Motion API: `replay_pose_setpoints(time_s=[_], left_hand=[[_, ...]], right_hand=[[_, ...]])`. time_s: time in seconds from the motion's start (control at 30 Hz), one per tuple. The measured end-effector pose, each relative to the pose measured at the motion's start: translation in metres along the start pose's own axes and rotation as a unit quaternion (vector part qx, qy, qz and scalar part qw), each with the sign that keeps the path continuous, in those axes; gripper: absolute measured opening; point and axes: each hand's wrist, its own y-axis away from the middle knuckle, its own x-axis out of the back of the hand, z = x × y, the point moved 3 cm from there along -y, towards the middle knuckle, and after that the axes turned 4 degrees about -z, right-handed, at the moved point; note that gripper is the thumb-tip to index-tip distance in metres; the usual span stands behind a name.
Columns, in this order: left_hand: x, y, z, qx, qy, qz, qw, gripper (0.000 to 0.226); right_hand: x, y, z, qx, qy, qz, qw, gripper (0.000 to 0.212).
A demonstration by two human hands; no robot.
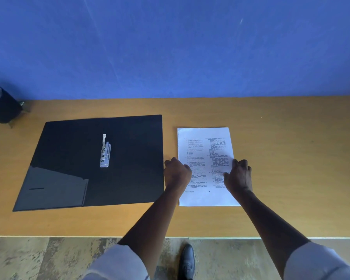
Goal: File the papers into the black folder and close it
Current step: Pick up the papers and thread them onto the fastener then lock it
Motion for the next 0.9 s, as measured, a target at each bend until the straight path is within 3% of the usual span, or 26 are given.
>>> replay_pose_setpoints(time_s=[0.27, 0.43, 0.53, 0.63, 0.73, 0.9], left_hand=[[-0.007, -0.007, 0.007, 0.084, 0.111, -0.02, 0.99, 0.041], [-0.006, -0.011, 0.003, 0.093, 0.196, -0.033, 0.976, 0.019], [-0.006, -0.012, 0.007, 0.1, 0.214, -0.031, 0.971, 0.027], [-0.01, -0.014, 0.008, 0.106, 0.206, -0.044, 0.972, 0.02], [-0.013, -0.018, 0.005, 0.106, 0.193, -0.036, 0.975, 0.041], [-0.014, -0.017, 0.008, 0.093, 0.266, -0.074, 0.956, 0.031]], right_hand=[[-0.005, 0.001, 0.002, 0.011, -0.004, 0.016, 1.0, 0.04], [-0.007, 0.001, 0.002, 0.013, 0.007, 0.022, 1.0, 0.04], [-0.008, 0.001, 0.002, 0.014, 0.012, 0.022, 1.0, 0.039], [-0.009, 0.001, 0.002, 0.015, 0.023, 0.023, 0.999, 0.04], [-0.009, 0.002, 0.002, 0.017, 0.028, 0.026, 0.999, 0.042], [-0.009, 0.003, 0.002, 0.016, 0.03, 0.029, 0.999, 0.043]])
